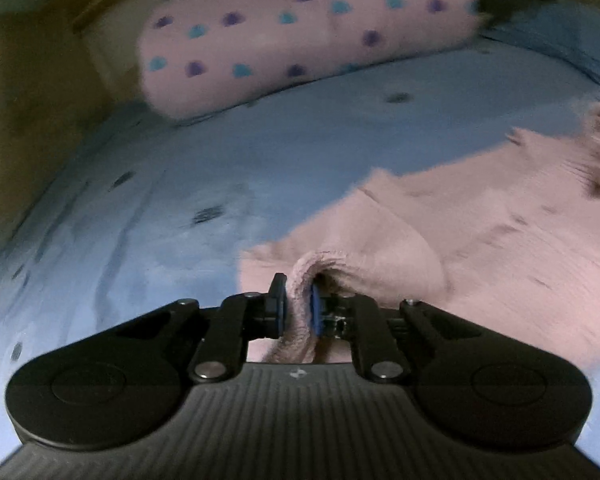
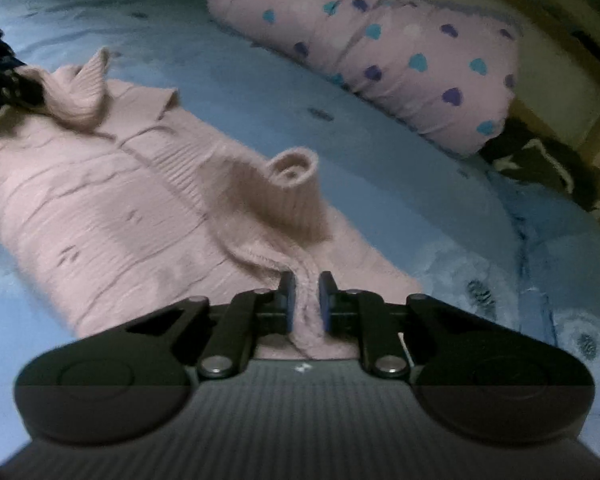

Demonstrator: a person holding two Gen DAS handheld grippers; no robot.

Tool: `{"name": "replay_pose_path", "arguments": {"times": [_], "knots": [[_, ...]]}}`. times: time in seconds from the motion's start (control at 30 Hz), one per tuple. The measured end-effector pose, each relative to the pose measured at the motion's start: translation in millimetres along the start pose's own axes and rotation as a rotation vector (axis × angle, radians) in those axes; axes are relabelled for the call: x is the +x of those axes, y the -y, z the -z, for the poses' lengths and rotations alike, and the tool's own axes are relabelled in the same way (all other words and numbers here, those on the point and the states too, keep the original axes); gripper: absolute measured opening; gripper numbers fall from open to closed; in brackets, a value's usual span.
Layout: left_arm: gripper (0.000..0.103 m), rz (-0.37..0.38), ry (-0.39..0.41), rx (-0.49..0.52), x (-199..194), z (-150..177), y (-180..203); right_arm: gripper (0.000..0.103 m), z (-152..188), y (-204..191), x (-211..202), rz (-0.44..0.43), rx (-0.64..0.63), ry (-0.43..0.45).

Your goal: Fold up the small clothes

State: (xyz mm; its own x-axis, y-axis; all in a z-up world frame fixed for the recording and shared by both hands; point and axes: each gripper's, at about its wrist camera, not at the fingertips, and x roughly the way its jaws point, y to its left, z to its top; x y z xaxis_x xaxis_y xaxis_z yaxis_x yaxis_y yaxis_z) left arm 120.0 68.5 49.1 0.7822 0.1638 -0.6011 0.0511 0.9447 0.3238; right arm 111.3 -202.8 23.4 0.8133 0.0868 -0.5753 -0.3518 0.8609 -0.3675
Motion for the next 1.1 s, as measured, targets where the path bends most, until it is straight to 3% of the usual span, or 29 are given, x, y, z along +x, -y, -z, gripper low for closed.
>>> {"name": "replay_pose_path", "arguments": {"times": [0.1, 0.2, 0.3, 0.37, 0.57, 0.77, 0.93, 1.1], "knots": [[0.017, -0.052, -0.051, -0.092, 20, -5, -26, 0.016, -4, 11, 6, 0.078, 0.073, 0.027], [0.019, -0.028, -0.104, -0.173, 34, -4, -50, 0.017, -3, 36, 17, 0.194, 0.260, 0.042], [0.026, -0.011, -0.102, -0.228, 33, 2, -66, 0.018, 11, 75, 25, 0.139, 0.548, 0.005], [0.033, 0.000, -0.097, -0.266, 30, 3, -74, 0.027, 20, 89, 20, 0.101, 0.631, 0.018], [0.043, 0.020, -0.049, -0.286, 0, -3, -81, 0.032, 16, 90, -3, 0.158, 0.560, 0.035], [0.054, 0.090, -0.041, -0.250, -40, -1, -61, 0.032, 7, 78, -14, 0.094, 0.489, 0.035], [0.058, 0.161, -0.090, -0.230, -58, 7, -43, 0.032, 2, 66, -33, 0.082, 0.420, 0.019], [0.061, 0.148, -0.094, -0.179, -69, 20, -33, 0.032, -7, 60, -52, 0.062, 0.457, -0.008]]}}
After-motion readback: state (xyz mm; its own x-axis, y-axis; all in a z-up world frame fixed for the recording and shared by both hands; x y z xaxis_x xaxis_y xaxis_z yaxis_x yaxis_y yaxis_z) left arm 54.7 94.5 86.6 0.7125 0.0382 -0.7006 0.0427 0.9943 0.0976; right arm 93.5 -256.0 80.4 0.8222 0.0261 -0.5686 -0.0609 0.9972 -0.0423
